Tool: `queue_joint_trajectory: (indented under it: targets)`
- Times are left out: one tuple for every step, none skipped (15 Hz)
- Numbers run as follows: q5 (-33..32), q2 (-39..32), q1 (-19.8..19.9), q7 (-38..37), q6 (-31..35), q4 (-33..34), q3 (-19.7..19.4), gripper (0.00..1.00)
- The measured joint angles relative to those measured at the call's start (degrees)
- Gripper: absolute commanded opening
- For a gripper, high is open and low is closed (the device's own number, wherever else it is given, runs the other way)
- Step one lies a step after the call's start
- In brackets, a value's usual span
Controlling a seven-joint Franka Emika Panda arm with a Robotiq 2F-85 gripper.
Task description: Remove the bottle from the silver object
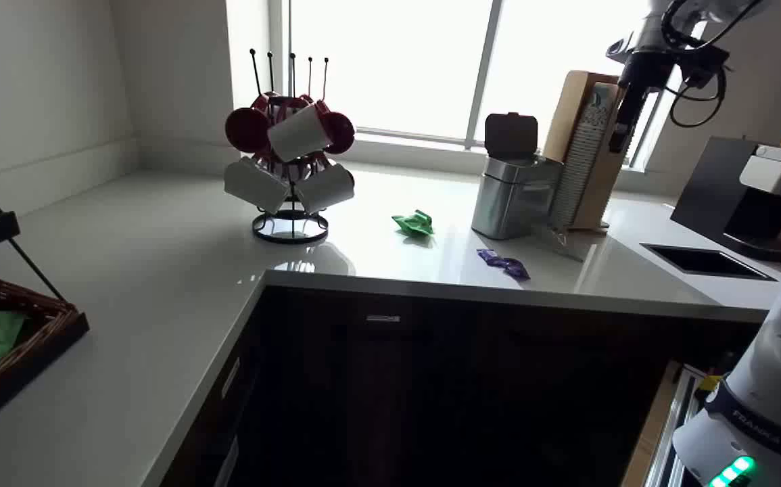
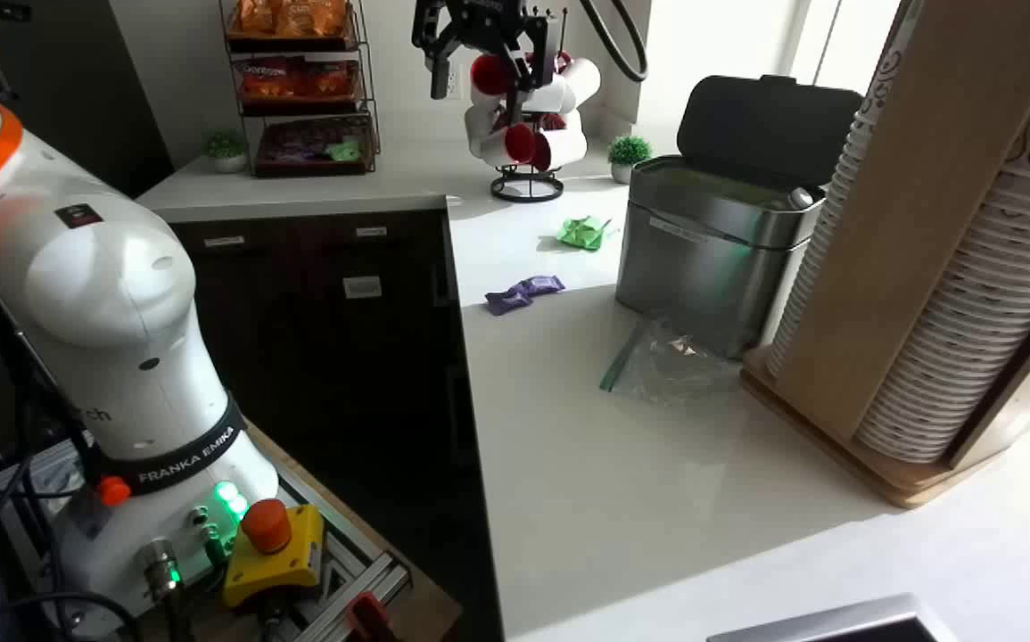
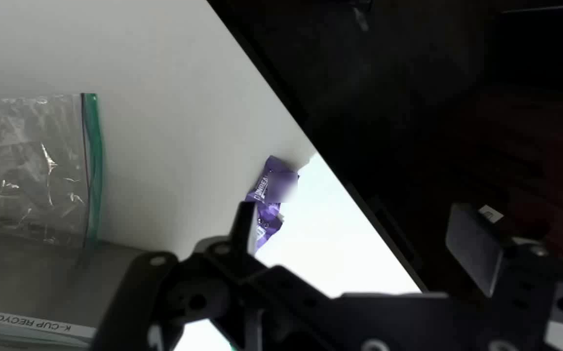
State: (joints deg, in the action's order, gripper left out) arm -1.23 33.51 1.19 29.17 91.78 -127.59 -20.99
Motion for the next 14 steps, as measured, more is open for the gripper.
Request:
queue_joint_trajectory:
  targets:
    - [0.00,0.00,0.00,0.00,0.00,0.00,0.00,1.00]
    - [0.00,0.00,0.00,0.00,0.00,0.00,0.00,1.00]
    - [0.00,0.00,0.00,0.00,0.00,0.00,0.00,1.00]
    - [0.00,0.00,0.00,0.00,0.00,0.00,0.00,1.00]
    - [0.00,0.00,0.00,0.00,0.00,0.00,0.00,1.00]
    - [0.00,0.00,0.00,0.00,0.00,0.00,0.00,1.00]
    - [0.00,0.00,0.00,0.00,0.00,0.00,0.00,1.00]
    - [0.00,0.00,0.00,0.00,0.00,0.00,0.00,1.00]
    - [0.00,-0.01,0.09,0.00,0.00,0.00,0.10,1.00]
    - [0.01,-0.09,0.45,-0.82,0.45,0.00,0.34,1.00]
    - [0.25,-0.43,1.09,-2.93,1.69,0.01,0.52,1.00]
    - [0.51,-1.04,1.84,-5.00,3.43,0.03,0.61,1.00]
    - [0.75,-1.92,2.64,-6.86,5.73,0.07,0.60,1.00]
    - [1.14,-3.07,3.47,-8.53,8.31,0.12,0.52,1.00]
